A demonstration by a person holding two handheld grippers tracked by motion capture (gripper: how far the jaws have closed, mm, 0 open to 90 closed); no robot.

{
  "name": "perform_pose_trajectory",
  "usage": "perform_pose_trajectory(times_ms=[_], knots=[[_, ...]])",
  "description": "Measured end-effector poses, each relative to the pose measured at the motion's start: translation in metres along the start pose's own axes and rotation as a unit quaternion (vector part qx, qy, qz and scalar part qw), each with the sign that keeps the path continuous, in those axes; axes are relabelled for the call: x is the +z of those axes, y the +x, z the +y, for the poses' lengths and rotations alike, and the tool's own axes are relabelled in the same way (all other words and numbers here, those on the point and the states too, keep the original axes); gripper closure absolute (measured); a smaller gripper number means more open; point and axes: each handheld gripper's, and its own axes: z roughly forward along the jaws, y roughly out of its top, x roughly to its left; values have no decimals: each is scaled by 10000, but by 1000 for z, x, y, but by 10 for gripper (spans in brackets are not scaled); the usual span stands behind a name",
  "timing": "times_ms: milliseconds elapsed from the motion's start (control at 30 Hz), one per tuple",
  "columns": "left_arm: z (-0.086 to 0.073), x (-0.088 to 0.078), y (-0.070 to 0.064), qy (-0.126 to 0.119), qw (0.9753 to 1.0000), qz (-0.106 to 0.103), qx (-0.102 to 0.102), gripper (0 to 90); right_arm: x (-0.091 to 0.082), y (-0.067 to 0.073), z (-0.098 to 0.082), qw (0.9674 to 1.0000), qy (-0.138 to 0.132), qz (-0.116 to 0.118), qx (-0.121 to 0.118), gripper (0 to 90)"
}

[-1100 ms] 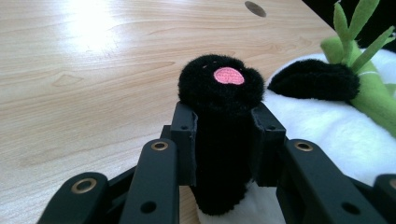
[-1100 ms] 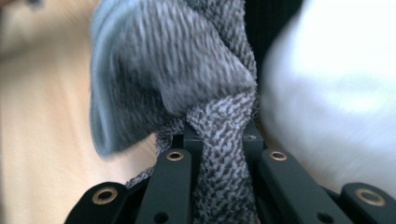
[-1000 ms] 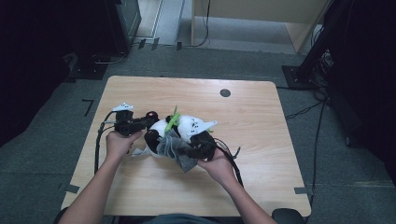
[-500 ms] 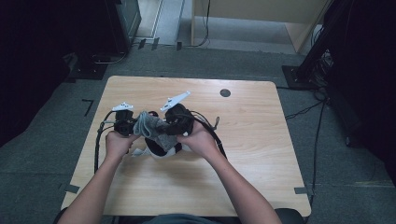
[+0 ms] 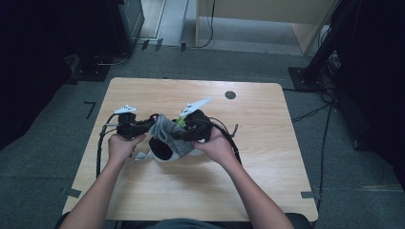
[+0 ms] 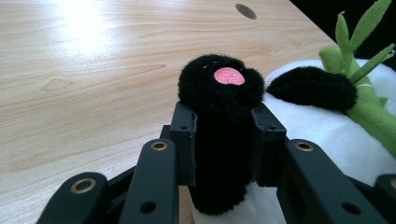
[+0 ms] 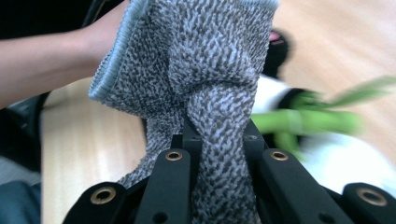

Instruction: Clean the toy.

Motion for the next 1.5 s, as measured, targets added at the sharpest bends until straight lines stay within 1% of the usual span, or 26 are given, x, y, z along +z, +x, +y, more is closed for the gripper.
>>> perform_pose_trajectory(times_ms=[33,67,100,233,300,433,533,567,667,800,867,900,933,967,1000,1100,1167,1233,1300,1400,1433,1500], knots=[[-1,0,0,-23,10000,-18,53,675,-6,-2,-1,9999,-46,-113,-9,800],[-1,0,0,-40,10000,-28,84,672,-13,-6,-2,9995,-66,-297,-22,800],[-1,-1,0,-46,9999,-25,117,671,-16,-9,-4,9994,-66,-350,-2,800],[-1,-1,-2,-69,9998,10,171,672,-31,-27,-14,9983,-105,-526,237,800],[-1,-1,-2,-70,9998,5,176,672,-38,-35,-20,9972,-197,-645,314,799],[-1,-1,-3,-78,9997,10,210,673,-56,-51,-36,9940,-352,-871,568,799],[-1,-1,-3,-81,9997,3,236,673,-68,-65,-52,9899,-416,-1079,817,798],[-1,-1,-2,-83,9997,1,237,673,-70,-69,-55,9893,-420,-1099,867,797],[-1,-1,-2,-85,9996,0,267,672,-75,-78,-73,9864,-572,-1096,1078,795],[-1,0,-2,-87,9995,-2,301,672,-78,-85,-86,9837,-576,-1196,1209,795],[-1,0,-2,-84,9994,21,348,672,-80,-87,-91,9828,-564,-1258,1229,795],[-1,0,-3,-84,9992,37,402,671,-80,-89,-93,9825,-523,-1285,1241,795],[-1,0,-3,-87,9990,41,428,672,-81,-91,-97,9822,-482,-1365,1195,795],[-1,1,-3,-91,9989,35,448,671,-82,-91,-100,9817,-500,-1424,1162,795],[-1,2,-2,-108,9990,15,444,671,-83,-93,-104,9809,-492,-1442,1213,794],[0,5,-1,-144,9990,1,412,668,-89,-102,-118,9761,-577,-1566,1392,794],[1,6,-1,-140,9989,4,450,668,-93,-107,-129,9722,-634,-1662,1520,793],[1,7,-1,-152,9987,-2,487,668,-95,-111,-139,9690,-628,-1749,1629,790],[1,8,-1,-148,9987,-11,485,668,-94,-116,-148,9669,-625,-1780,1719,787],[2,8,0,-141,9987,-20,498,667,-89,-122,-159,9648,-574,-1927,1695,788],[2,8,0,-143,9986,-20,503,667,-88,-125,-164,9630,-528,-1933,1801,787],[2,8,0,-149,9985,-26,522,667,-88,-129,-169,9610,-487,-2034,1808,788]])
